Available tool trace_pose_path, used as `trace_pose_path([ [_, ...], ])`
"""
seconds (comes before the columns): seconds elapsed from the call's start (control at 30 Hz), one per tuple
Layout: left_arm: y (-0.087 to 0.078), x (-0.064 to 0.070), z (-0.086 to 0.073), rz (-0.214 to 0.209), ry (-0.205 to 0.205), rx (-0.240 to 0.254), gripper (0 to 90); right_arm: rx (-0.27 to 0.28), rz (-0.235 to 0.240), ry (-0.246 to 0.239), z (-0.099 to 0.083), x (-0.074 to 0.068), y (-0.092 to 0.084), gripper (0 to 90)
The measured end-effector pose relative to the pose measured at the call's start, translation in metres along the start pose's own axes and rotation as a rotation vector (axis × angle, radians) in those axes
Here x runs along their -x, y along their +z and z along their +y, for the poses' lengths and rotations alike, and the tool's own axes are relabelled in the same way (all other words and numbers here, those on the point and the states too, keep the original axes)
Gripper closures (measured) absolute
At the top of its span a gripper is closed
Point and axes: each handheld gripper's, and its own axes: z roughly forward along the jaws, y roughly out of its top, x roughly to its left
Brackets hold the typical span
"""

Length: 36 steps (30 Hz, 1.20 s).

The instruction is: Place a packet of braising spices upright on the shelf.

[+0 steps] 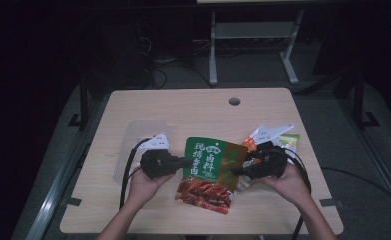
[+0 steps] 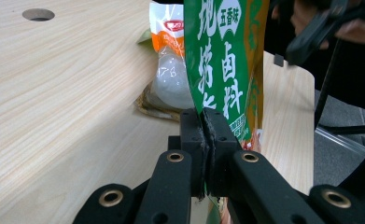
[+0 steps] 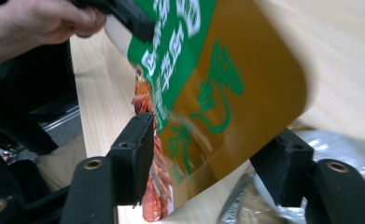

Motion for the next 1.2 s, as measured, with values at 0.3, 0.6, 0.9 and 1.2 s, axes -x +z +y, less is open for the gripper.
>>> trace_pose_path([
  [0.3, -0.002, 0.003, -0.001, 0.006, 0.004, 0.007, 88.0, -0.058, 0.084, 0.009, -0.018, 0.002, 0.037, 65.4],
  [0.6, -0.011, 0.013, -0.009, 0.082, 0.029, -0.010, 74.7, -0.033, 0.136, -0.027, -0.016, -0.008, 0.043, 89.2],
  [0.9, -0.036, 0.022, -0.019, 0.163, 0.039, 0.010, 54.0, -0.001, 0.081, -0.076, -0.006, -0.020, 0.031, 89.4],
  [1.2, -0.054, 0.035, -0.027, 0.186, 0.052, 0.035, 48.4, -0.003, 0.019, -0.105, 0.009, -0.020, 0.027, 89.5],
])
